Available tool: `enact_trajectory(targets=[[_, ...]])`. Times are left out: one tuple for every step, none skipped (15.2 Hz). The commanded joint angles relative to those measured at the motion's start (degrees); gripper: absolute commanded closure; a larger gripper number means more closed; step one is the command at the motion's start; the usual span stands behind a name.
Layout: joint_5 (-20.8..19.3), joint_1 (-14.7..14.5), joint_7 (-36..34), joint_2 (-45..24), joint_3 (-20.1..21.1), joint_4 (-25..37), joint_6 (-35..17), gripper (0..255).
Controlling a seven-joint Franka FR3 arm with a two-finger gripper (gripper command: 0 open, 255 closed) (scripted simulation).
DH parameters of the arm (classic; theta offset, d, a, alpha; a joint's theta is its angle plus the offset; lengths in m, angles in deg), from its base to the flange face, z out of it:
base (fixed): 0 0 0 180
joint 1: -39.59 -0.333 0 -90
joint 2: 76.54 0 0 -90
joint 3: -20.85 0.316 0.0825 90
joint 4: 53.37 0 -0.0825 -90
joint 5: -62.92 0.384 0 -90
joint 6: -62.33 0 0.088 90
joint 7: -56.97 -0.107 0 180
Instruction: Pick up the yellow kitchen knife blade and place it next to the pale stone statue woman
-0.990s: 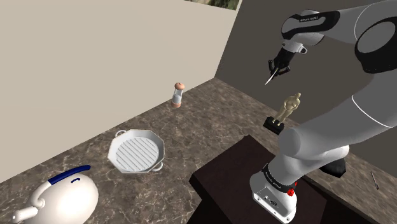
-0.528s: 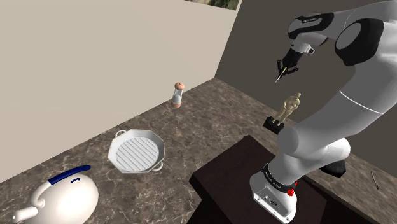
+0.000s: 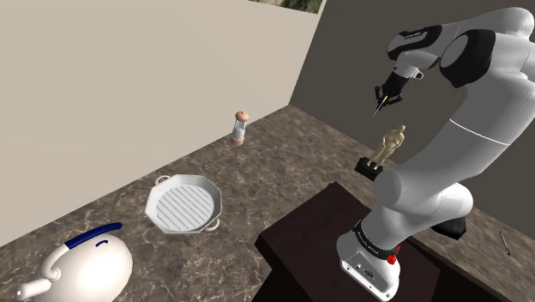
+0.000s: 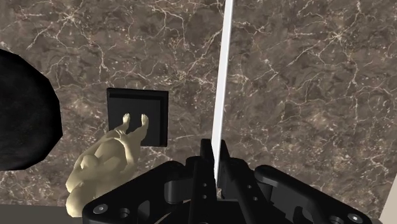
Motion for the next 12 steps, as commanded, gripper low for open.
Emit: enact_trajectory(targets=[[0.09,0.03,0.11,-0.25,-0.01,-1.31,-1.57,255],[0.15,0.04,0.14,-0.40,0.00,-1.91,-2.31,255],[0.21,0.05,0.17,-0.55,0.01,-2.49,-3.04,255],[0.27,0.05,0.21,-0.72,0.01,-3.06,-3.77,255],[0.34,0.06,0.25,-0.91,0.02,-3.61,-4.50,255],[0.41,0.07,0.30,-1.10,0.03,-4.16,-5.23,255],[0.49,0.09,0.35,-1.31,0.04,-4.68,-5.96,255],[0.57,0.10,0.40,-1.53,0.05,-5.20,-6.68,255],[0.66,0.11,0.45,-1.75,0.06,-5.70,-7.40,255],[0.75,0.13,0.51,-2.00,0.07,-6.19,-8.12,255],[0.84,0.15,0.57,-2.25,0.08,-6.66,-8.83,255],[0.95,0.16,0.63,-2.51,0.10,-7.13,-9.54,255]])
